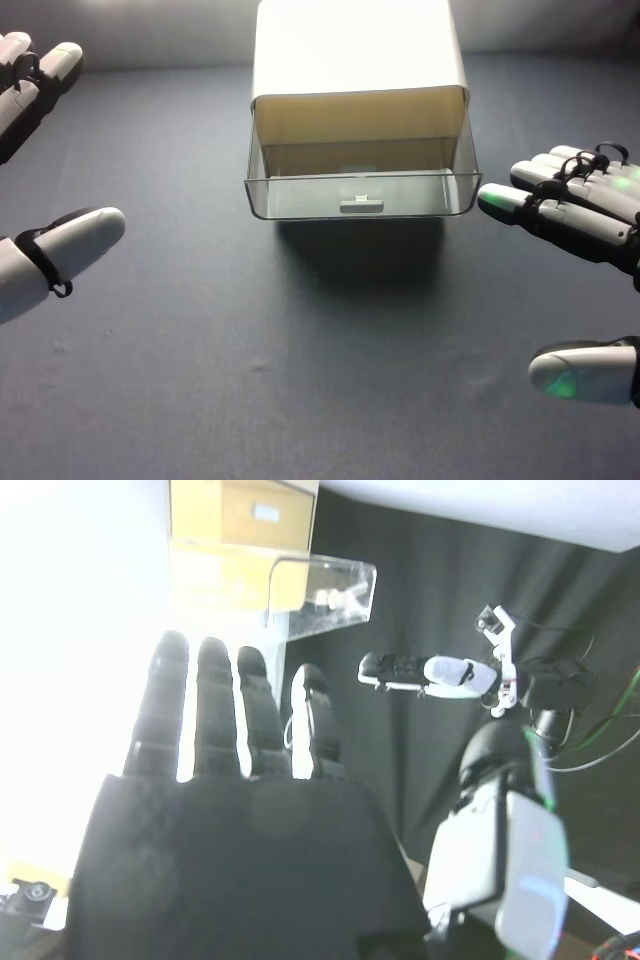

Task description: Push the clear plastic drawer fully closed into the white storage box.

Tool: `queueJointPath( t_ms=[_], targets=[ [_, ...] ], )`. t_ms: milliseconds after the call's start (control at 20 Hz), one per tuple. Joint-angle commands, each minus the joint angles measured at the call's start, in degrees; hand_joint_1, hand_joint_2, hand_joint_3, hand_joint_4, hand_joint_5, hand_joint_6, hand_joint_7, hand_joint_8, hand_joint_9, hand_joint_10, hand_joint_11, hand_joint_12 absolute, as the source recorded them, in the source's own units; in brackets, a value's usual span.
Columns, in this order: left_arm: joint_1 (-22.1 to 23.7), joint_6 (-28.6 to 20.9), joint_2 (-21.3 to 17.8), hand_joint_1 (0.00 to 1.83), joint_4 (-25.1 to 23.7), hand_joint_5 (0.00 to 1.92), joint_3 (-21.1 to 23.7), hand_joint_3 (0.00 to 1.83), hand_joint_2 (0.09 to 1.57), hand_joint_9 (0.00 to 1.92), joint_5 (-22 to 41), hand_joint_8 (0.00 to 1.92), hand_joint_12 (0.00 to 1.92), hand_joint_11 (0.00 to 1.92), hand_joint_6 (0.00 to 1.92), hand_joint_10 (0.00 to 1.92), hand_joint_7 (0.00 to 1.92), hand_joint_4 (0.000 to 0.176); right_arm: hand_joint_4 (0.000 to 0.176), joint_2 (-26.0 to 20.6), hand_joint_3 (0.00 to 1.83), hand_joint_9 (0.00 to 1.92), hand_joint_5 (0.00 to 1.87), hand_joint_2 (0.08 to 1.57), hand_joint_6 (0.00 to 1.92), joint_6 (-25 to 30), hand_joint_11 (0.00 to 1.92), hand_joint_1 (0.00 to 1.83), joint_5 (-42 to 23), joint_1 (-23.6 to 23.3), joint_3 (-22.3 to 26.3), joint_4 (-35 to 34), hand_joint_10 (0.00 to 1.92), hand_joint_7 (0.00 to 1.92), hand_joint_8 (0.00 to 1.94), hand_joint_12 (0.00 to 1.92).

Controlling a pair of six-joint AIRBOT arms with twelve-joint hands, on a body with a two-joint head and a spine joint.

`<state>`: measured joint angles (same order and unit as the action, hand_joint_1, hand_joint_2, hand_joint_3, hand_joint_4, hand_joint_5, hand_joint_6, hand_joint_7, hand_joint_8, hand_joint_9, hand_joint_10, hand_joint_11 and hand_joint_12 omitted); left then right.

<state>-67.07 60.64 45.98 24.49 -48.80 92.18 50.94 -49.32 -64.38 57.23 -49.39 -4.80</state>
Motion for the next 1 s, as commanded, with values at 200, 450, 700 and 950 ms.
queueJointPath(
  t_ms=[200,450,700,950],
  targets=[
    [0.26,-0.02,0.38,0.00,-0.29,0.00,-0.36,0.00,1.14,0.00,7.05,0.00,0.00,0.00,0.00,0.00,0.00,0.168,0.176,1.65,0.01,0.00,0.00,0.95,0.00,1.80,0.00,0.00,-5.13,-1.16,0.04,1.93,0.00,0.00,0.00,0.00],
    [0.26,-0.08,0.38,0.00,-0.29,0.00,-0.37,0.02,1.18,0.00,7.01,0.00,0.00,0.00,0.00,0.00,0.00,0.153,0.157,3.15,0.02,0.00,0.00,1.05,0.00,3.69,0.00,0.00,-2.40,-1.16,-0.86,3.37,0.00,0.00,0.00,0.00],
    [0.26,-0.14,0.54,0.00,-0.27,0.00,-0.55,0.02,1.20,0.00,6.81,0.00,0.00,0.00,0.00,0.00,0.00,0.141,0.131,4.62,0.00,0.00,0.00,1.02,0.00,6.74,0.00,0.00,0.40,-2.38,-1.65,7.12,0.00,0.00,0.00,0.00],
    [0.25,-0.32,0.53,0.00,-0.27,0.00,-0.64,0.00,1.17,0.00,6.53,0.00,0.00,0.00,0.00,0.00,0.00,0.175,0.176,7.26,0.00,0.00,0.00,0.97,0.00,9.44,0.00,0.00,4.19,-5.68,-3.06,12.75,0.00,0.00,0.00,0.00]
  ],
)
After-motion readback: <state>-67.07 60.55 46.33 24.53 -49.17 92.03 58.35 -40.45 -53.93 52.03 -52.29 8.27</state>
